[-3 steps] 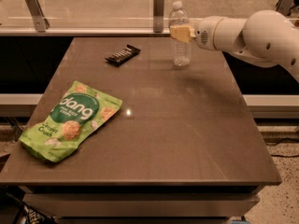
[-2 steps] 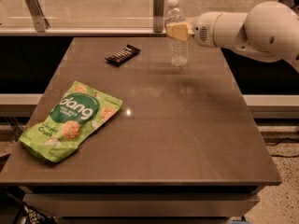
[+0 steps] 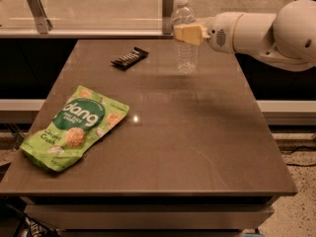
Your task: Move water bottle near green rice chip bag
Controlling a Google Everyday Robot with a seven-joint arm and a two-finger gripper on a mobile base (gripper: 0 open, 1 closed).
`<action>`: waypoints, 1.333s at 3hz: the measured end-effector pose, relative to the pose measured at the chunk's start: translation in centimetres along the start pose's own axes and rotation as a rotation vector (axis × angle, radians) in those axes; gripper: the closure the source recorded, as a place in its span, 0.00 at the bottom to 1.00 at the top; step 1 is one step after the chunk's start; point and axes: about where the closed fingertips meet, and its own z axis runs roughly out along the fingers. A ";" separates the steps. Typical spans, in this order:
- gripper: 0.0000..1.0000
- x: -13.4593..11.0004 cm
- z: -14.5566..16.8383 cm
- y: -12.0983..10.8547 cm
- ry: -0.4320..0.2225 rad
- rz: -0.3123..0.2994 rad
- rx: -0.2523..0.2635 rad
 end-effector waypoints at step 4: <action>1.00 2.6 -4.0 13.5 -0.079 -0.042 -0.099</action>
Offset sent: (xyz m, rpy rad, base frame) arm -0.1131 0.0504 -0.0019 0.0565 -0.0710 0.1093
